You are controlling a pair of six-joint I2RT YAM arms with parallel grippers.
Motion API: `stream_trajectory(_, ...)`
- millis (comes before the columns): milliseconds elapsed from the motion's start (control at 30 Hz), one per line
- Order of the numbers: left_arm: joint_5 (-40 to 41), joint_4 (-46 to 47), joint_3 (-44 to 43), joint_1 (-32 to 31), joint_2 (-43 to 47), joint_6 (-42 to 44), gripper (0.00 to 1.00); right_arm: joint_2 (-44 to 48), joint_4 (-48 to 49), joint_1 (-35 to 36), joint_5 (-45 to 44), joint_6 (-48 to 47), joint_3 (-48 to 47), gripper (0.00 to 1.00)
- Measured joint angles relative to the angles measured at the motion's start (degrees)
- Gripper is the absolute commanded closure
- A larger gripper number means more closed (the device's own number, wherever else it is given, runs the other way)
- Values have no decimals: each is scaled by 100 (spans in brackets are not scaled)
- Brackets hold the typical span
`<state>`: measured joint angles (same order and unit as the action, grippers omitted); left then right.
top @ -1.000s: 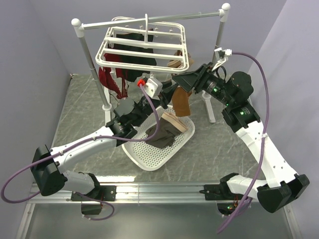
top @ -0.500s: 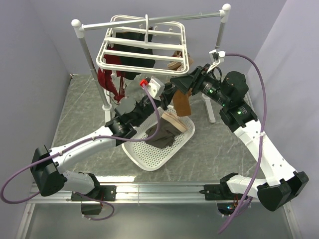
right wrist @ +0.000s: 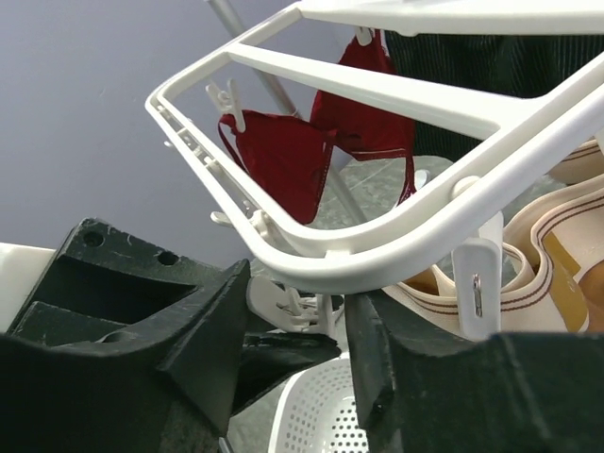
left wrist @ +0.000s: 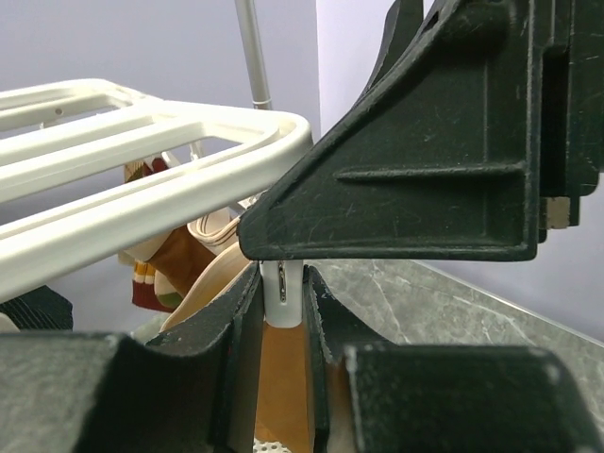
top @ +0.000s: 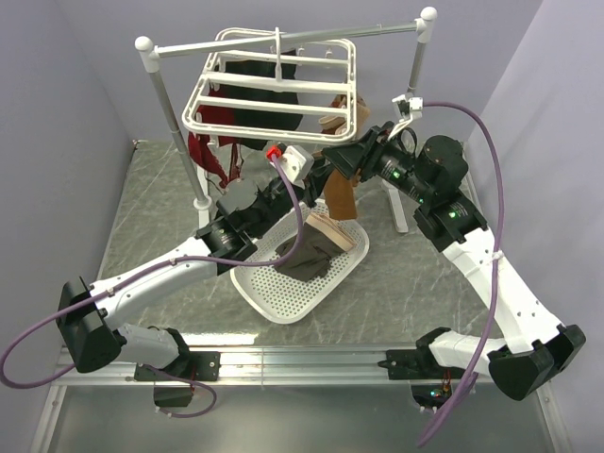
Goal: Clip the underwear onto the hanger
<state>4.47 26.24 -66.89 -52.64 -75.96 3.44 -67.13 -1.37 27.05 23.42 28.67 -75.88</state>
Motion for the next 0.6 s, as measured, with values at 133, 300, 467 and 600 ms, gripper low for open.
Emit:
stream_trajectory(133, -15, -74, -2, 13, 2, 0, 64, 0, -70, 31, -46, -17, -31, 59)
stream_trajectory(300, -50, -275, -2, -11, 15, -7, 41, -11, -74, 31, -133, -15, -61, 68)
stream_trajectory(467, -52, -514, 17, -11, 170, -26, 36, -13, -61, 31, -144, -13, -96, 83)
stream_trajectory(600, -2, -518, 133, -11, 459, -24, 35, -13, -52, 31, -142, 9, -96, 99)
